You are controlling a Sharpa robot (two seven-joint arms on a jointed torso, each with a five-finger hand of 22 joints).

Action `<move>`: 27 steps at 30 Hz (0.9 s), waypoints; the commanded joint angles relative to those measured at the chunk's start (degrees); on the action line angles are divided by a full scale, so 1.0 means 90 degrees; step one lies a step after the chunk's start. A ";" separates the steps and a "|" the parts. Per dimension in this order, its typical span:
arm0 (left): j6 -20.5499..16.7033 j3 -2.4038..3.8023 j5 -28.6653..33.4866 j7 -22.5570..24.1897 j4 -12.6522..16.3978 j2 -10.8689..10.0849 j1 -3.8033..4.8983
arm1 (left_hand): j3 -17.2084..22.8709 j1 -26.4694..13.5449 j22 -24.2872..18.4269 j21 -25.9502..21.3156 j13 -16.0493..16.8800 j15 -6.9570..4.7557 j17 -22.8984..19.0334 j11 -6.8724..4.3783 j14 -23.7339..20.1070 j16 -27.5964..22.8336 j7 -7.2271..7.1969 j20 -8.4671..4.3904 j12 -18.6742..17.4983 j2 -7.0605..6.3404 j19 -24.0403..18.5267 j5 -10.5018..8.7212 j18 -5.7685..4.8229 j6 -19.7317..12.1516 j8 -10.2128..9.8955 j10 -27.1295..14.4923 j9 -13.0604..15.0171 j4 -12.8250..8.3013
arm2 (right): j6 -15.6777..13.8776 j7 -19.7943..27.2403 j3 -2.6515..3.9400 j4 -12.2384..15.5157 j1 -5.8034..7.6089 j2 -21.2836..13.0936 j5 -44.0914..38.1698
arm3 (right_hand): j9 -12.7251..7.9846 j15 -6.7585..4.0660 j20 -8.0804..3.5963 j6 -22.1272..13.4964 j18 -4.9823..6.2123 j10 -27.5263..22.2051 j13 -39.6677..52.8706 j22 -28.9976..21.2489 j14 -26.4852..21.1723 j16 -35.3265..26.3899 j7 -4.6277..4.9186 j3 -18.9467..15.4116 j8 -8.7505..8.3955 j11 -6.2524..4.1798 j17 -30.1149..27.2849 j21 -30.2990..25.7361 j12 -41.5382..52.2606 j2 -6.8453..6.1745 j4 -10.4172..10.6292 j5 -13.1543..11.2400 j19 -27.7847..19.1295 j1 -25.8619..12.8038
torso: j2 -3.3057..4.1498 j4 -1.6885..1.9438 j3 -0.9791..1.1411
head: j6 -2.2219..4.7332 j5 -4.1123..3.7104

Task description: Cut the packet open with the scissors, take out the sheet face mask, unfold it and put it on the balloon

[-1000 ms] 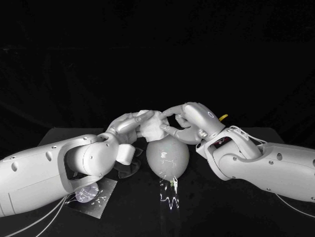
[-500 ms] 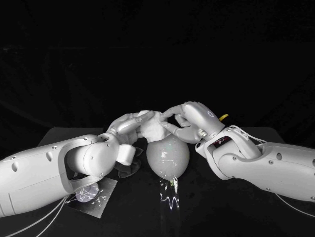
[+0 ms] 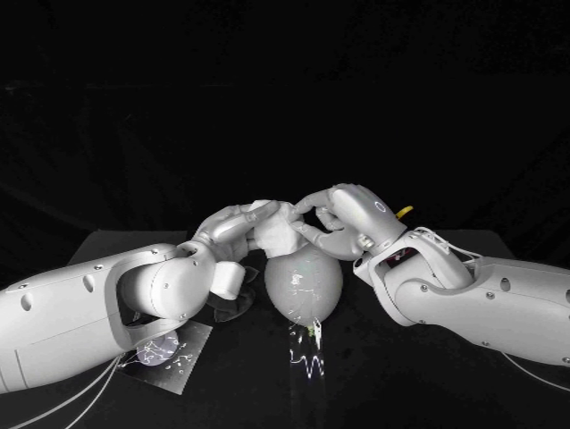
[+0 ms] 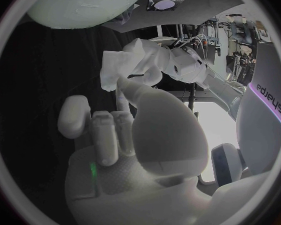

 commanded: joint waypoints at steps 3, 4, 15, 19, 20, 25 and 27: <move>0.0089 0.0029 0.0013 0.0185 0.0007 0.0011 0.0023 | 0.0052 -0.0032 -0.0002 0.0033 -0.0002 -0.0020 0.0006 -0.0014 0.0058 0.0003 0.0004 -0.0011 -0.0011 0.0037 0.0058 0.0026 0.0055 -0.0016 0.0047 -0.0037 0.0004 -0.0007 | 0.0187 -0.0135 -0.0018 0.0092 -0.0037 -0.0050 -0.0256 | 0.0530 -0.0067 -0.0017 -0.0005 -0.0129 0.0674 0.1677 0.0054 0.0674 0.0022 -0.0051 0.0133 0.0185 -0.0059 0.1678 0.0046 0.0022 -0.0070 -0.0016 -0.0017 0.0052 -0.0058 | -0.0001 0.0000 0.0000 | -0.0002 -0.0001; 0.0082 0.0029 0.0013 0.0192 0.0001 0.0010 0.0023 | 0.0052 -0.0032 -0.0002 0.0033 -0.0002 -0.0020 0.0006 -0.0014 0.0058 0.0003 0.0004 -0.0011 -0.0011 0.0037 0.0058 0.0026 0.0055 -0.0016 0.0047 -0.0037 0.0004 -0.0007 | 0.0200 -0.0142 -0.0018 0.0120 -0.0040 -0.0071 -0.0267 | 0.0581 -0.0072 -0.0020 -0.0009 -0.0132 0.0674 0.1677 0.0066 0.0674 0.0022 -0.0059 0.0163 0.0221 -0.0065 0.1678 0.0054 0.0022 -0.0069 -0.0020 -0.0021 0.0059 -0.0073 | 0.0001 0.0002 0.0001 | -0.0004 0.0001; 0.0052 0.0029 0.0012 0.0238 -0.0071 -0.0005 0.0023 | 0.0055 -0.0035 -0.0002 0.0034 -0.0002 -0.0023 0.0006 -0.0016 0.0065 0.0005 0.0002 -0.0014 -0.0010 0.0037 0.0066 0.0025 0.0054 -0.0014 0.0052 -0.0033 0.0008 -0.0011 | 0.0328 -0.0204 -0.0022 0.0513 -0.0049 -0.0421 -0.0309 | 0.1064 -0.0093 -0.0034 -0.0215 -0.0134 0.0674 0.1677 0.0104 0.0674 0.0022 -0.0081 0.0418 0.0478 -0.0089 0.1678 0.0057 0.0022 -0.0101 -0.0049 -0.0021 0.0057 -0.0246 | -0.0006 -0.0004 -0.0005 | -0.0036 0.0014; 0.0051 0.0029 0.0009 0.0247 -0.0082 -0.0015 0.0023 | 0.0055 -0.0035 -0.0002 0.0034 -0.0002 -0.0023 0.0006 -0.0016 0.0065 0.0005 0.0002 -0.0014 -0.0010 0.0037 0.0066 0.0025 0.0054 -0.0014 0.0052 -0.0033 0.0008 -0.0011 | 0.0346 -0.0202 -0.0030 0.0706 -0.0059 -0.0595 -0.0301 | 0.1185 -0.0096 -0.0034 -0.0268 -0.0136 0.0674 0.1677 0.0118 0.0674 0.0022 -0.0086 0.0474 0.0532 -0.0093 0.1678 0.0060 0.0022 -0.0110 -0.0050 -0.0021 0.0061 -0.0294 | -0.0002 -0.0002 -0.0002 | -0.0048 0.0027; 0.0051 0.0029 0.0009 0.0248 -0.0083 -0.0018 0.0023 | 0.0055 -0.0035 -0.0002 0.0034 -0.0002 -0.0023 0.0006 -0.0016 0.0065 0.0005 0.0002 -0.0014 -0.0010 0.0037 0.0066 0.0025 0.0054 -0.0014 0.0052 -0.0033 0.0008 -0.0011 | 0.0335 -0.0195 -0.0032 0.0755 -0.0067 -0.0640 -0.0292 | 0.1219 -0.0098 -0.0034 -0.0281 -0.0137 0.0674 0.1677 0.0125 0.0674 0.0022 -0.0088 0.0488 0.0548 -0.0095 0.1678 0.0063 0.0022 -0.0113 -0.0050 -0.0021 0.0064 -0.0307 | 0.0000 -0.0002 -0.0002 | -0.0045 0.0032; 0.0063 0.0029 0.0004 0.0244 -0.0091 -0.0020 0.0023 | 0.0055 -0.0035 -0.0002 0.0034 -0.0002 -0.0023 0.0006 -0.0016 0.0065 0.0005 0.0002 -0.0014 -0.0010 0.0037 0.0066 0.0025 0.0054 -0.0014 0.0052 -0.0033 0.0008 -0.0011 | -0.0017 0.0060 -0.0038 0.0815 -0.0091 -0.0735 0.0068 | 0.1280 -0.0097 -0.0032 -0.0336 -0.0122 0.0674 0.1677 0.0077 0.0674 0.0022 -0.0084 0.0514 0.0560 -0.0094 0.1678 0.0013 0.0022 -0.0112 -0.0024 -0.0020 0.0014 -0.0351 | -0.0004 -0.0015 -0.0005 | -0.0034 0.0039; 0.0069 0.0029 0.0003 0.0241 -0.0093 -0.0018 0.0023 | 0.0055 -0.0035 -0.0002 0.0034 -0.0002 -0.0023 0.0006 -0.0016 0.0065 0.0005 0.0002 -0.0014 -0.0010 0.0037 0.0066 0.0025 0.0054 -0.0014 0.0052 -0.0033 0.0008 -0.0011 | -0.0154 0.0172 -0.0039 0.0788 -0.0095 -0.0730 0.0235 | 0.1295 -0.0097 -0.0031 -0.0361 -0.0118 0.0674 0.1677 0.0061 0.0674 0.0022 -0.0082 0.0519 0.0558 -0.0091 0.1678 -0.0003 0.0022 -0.0115 -0.0015 -0.0021 -0.0003 -0.0364 | -0.0006 -0.0009 -0.0001 | -0.0021 0.0037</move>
